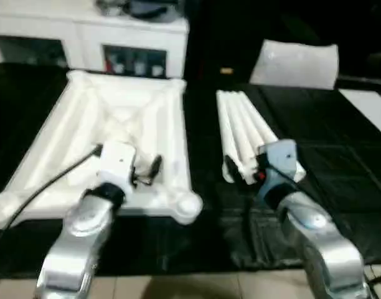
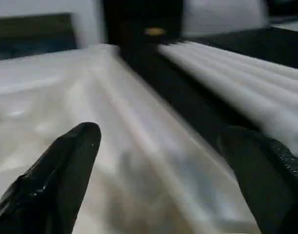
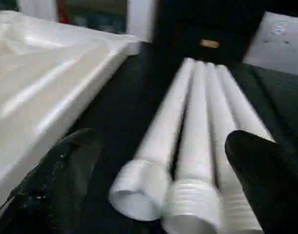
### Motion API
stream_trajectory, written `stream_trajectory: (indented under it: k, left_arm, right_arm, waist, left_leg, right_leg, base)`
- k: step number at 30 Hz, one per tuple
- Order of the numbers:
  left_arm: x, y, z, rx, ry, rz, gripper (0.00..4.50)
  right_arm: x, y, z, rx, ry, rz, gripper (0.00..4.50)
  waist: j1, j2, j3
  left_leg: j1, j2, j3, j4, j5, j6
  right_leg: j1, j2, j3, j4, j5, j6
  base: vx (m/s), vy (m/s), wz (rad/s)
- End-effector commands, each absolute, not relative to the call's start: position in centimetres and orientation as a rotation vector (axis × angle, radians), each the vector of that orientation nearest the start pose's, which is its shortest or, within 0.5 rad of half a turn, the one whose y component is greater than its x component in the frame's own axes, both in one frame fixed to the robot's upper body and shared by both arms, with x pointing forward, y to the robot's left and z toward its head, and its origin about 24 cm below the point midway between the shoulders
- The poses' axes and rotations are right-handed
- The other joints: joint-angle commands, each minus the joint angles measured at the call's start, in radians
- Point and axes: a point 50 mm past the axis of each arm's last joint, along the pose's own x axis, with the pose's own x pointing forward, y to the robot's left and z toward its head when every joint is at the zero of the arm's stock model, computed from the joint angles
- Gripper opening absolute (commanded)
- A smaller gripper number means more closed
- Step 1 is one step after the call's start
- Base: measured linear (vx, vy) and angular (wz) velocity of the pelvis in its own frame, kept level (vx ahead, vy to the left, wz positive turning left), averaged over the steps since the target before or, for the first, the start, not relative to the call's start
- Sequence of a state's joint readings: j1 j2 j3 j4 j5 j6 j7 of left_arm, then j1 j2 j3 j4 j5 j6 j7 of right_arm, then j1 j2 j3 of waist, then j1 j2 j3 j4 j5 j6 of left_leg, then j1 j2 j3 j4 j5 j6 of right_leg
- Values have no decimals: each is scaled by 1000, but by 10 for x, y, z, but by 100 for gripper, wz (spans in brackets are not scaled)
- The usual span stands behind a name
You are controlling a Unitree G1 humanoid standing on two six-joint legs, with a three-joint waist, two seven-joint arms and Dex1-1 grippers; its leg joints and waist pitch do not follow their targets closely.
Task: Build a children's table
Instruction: Move to table
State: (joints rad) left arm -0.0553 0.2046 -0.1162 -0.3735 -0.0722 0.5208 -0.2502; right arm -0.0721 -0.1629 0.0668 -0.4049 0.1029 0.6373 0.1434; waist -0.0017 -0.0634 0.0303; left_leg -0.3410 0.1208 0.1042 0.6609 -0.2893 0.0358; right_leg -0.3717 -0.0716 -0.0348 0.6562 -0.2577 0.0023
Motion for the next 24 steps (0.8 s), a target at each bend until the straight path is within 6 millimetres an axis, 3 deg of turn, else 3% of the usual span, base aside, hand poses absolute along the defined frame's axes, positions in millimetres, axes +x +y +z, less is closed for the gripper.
stream_trajectory:
  k: [1,2,3,4,6,7,9,10,13,15,17,21,22,24]
  left_arm:
    - [253,139,93,137,121,-407,446]
    - [254,139,93,135,125,-412,446]
    - [256,139,94,145,123,-432,446]
    - [258,139,95,165,125,-458,446]
    - [261,138,96,206,126,-514,446]
    - [263,138,96,213,138,-558,446]
    - [264,137,96,218,149,-603,446]
    - [265,137,96,218,152,-617,446]
    - [267,137,94,239,179,-695,446]
    - [268,138,92,272,209,-779,446]
    - [268,139,85,374,259,-960,446]
    - [267,142,82,392,310,-1089,410]
    - [267,144,82,395,330,-1124,398]
    - [266,147,82,397,360,-1174,377]
  right_arm:
    - [255,-140,95,-74,159,284,450]
    - [255,-140,95,-76,158,289,450]
    - [256,-141,96,-75,151,299,450]
    - [255,-140,98,-61,144,326,450]
    - [256,-145,100,-55,134,303,450]
    - [257,-145,103,-30,117,323,450]
    - [257,-146,105,-18,104,335,450]
    - [257,-146,106,-13,100,342,450]
    - [259,-148,107,-7,91,347,450]
    - [259,-150,106,-23,119,383,450]
    - [252,-147,101,-80,188,555,450]
    - [243,-145,96,-159,239,708,450]
    - [239,-144,95,-170,252,756,450]
    - [234,-144,95,-181,265,823,450]
  waist:
    - [20,0,-48]
    - [12,2,-46]
    - [5,30,-57]
    - [3,32,-57]
    - [4,28,-43]
    - [4,48,-32]
    - [-1,41,-24]
    - [-4,40,-20]
    - [-7,45,-16]
    - [-10,45,-17]
    - [-7,48,-21]
    - [-8,50,-26]
    - [-8,55,-27]
    - [-5,52,-32]
  left_leg:
    - [-60,40,-7,-71,279,-16]
    - [-46,45,-5,-83,322,-21]
    - [-15,61,-12,-75,479,-19]
    - [-13,64,-14,-75,502,-32]
    - [-9,70,-9,-89,360,-66]
    - [-5,78,-8,-106,111,-109]
    - [-4,84,-9,-120,-63,-124]
    - [-4,85,-9,-124,-118,-125]
    - [-4,82,-2,-126,-172,-118]
    - [-4,81,4,-126,-178,-119]
    - [-3,81,1,-129,-173,-107]
    - [-10,87,6,-124,-86,-86]
    - [-10,87,8,-122,-72,-84]
    - [-12,88,8,-119,-12,-68]
  right_leg:
    - [103,-82,76,-61,347,-229]
    - [86,-56,61,-53,439,-214]
    - [66,-34,47,-34,581,-220]
    - [66,-32,42,-35,575,-222]
    - [60,-38,42,-59,406,-222]
    - [59,-47,44,-74,178,-226]
    - [57,-53,45,-89,-2,-214]
    - [55,-56,47,-96,-89,-205]
    - [43,-59,52,-114,-221,-178]
    - [38,-55,52,-116,-252,-160]
    - [41,-52,53,-115,-246,-145]
    - [46,-59,53,-108,-124,-189]
    - [46,-59,54,-105,-99,-199]
    - [50,-60,52,-97,-10,-228]
  base:
    - [61,-41,-10]
    - [0,0,0]
    - [0,0,0]
    - [0,0,0]
    - [0,0,0]
    - [0,0,0]
    - [-61,14,-2]
    - [-70,14,-3]
    - [-61,1,-1]
    - [0,0,0]
    - [0,0,0]
    - [0,0,0]
    - [0,0,0]
    - [0,0,0]
